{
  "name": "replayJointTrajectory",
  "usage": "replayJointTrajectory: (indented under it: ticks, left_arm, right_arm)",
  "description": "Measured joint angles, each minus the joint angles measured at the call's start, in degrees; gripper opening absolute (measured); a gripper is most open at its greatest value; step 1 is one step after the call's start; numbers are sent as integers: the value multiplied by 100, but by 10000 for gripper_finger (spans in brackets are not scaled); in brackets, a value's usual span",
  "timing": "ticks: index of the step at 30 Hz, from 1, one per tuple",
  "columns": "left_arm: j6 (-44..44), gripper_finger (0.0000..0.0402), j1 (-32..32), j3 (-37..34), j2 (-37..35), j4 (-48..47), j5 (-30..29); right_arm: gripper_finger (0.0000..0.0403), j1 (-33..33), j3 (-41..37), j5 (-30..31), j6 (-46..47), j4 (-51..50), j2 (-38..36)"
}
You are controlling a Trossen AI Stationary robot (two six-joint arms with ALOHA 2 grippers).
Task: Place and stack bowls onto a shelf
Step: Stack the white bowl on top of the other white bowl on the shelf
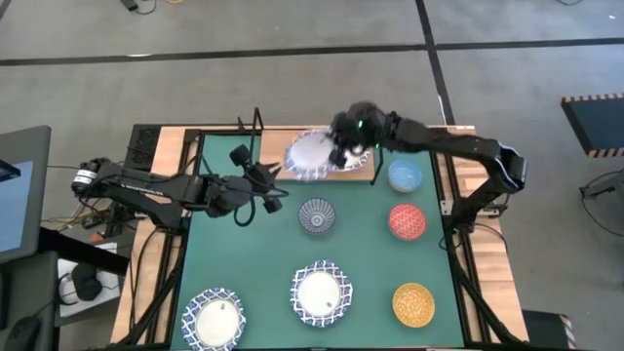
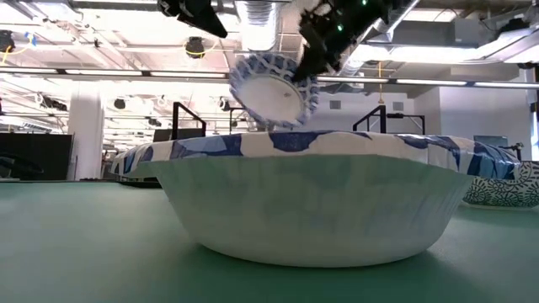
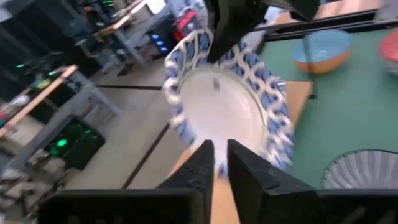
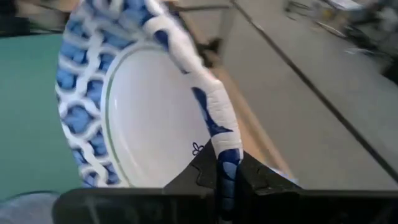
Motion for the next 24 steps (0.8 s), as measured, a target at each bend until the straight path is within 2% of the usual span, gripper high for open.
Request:
replayJointTrajectory:
  ticks: [3, 7, 11, 16, 20, 24]
  left_arm:
    - [-96, 78, -3, 0, -2, -2, -202]
    - [-87, 126, -56, 0, -2, -49, -177]
    - [59, 157, -79, 0, -2, -45, -175]
    - [288, 169, -8, -1, -4, 209, 114]
    - [303, 170, 115, -2, -4, 354, 764]
    - [269, 170, 183, -2, -4, 339, 902]
  right_arm:
    - [31, -564, 75, 13, -192, -209, -4]
    - [21, -1279, 75, -185, -360, -708, 2]
    - [26, -1968, 75, -1149, -358, -1191, 2]
    - [24, -2564, 75, -2483, -272, -1270, 11]
    - [26, -2698, 8, -2603, -262, -1201, 128]
    - [31, -2641, -43, -2608, -262, -1290, 551]
